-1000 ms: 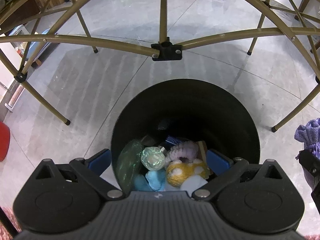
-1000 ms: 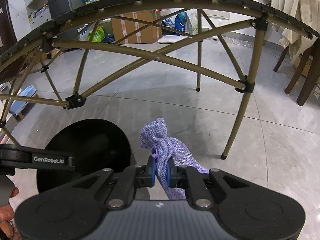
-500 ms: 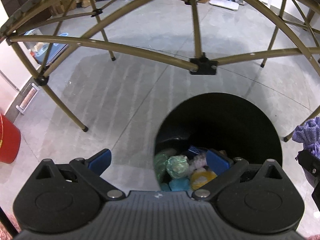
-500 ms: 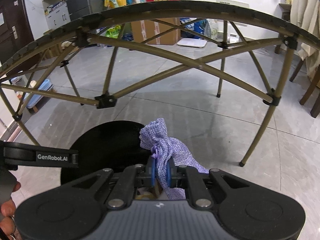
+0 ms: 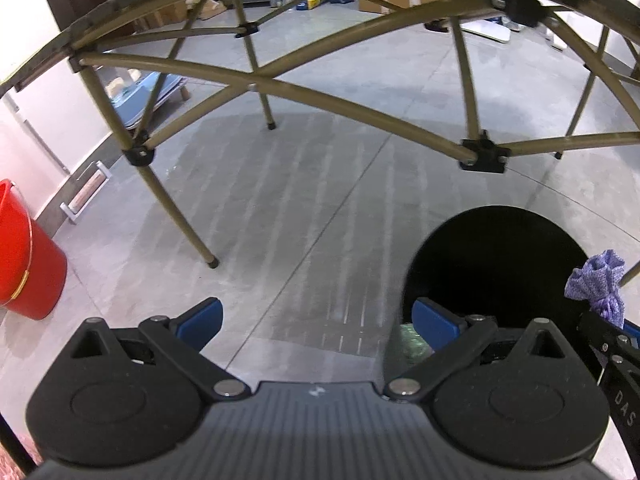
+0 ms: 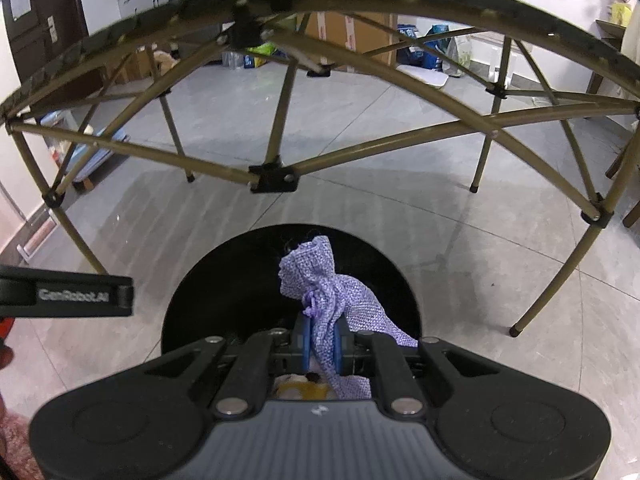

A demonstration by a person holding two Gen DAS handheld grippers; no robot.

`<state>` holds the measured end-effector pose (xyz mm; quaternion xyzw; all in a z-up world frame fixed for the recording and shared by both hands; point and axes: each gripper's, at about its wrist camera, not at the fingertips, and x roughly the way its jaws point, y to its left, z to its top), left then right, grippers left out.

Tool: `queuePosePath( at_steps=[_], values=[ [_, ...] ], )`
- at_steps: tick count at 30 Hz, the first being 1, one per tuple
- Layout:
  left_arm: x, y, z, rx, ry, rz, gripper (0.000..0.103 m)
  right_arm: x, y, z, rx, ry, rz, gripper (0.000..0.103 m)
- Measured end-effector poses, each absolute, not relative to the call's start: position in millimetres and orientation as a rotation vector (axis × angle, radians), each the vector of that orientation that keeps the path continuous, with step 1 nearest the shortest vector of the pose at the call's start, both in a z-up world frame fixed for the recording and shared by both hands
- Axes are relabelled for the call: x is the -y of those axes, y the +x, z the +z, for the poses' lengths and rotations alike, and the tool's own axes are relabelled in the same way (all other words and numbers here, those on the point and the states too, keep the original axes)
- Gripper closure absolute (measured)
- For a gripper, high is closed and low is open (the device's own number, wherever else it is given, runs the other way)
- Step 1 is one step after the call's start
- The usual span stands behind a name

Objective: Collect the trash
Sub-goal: 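Raise the open left tool out of the bin and move it aside, then lower the lilac pouch into the bin and open the right tool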

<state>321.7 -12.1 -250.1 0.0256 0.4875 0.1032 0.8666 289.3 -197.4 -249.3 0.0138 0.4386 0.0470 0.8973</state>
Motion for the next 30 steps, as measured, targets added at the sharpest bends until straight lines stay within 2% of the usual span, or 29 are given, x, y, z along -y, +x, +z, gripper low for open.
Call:
queuePosePath(
  at_steps=[30],
  values=[
    [-24.9,322.3,-274.6,-1.126,0.068,0.337,0.000,147.8,324.9,-310.5,-1.099,0.026,0.086,0.092]
  ],
)
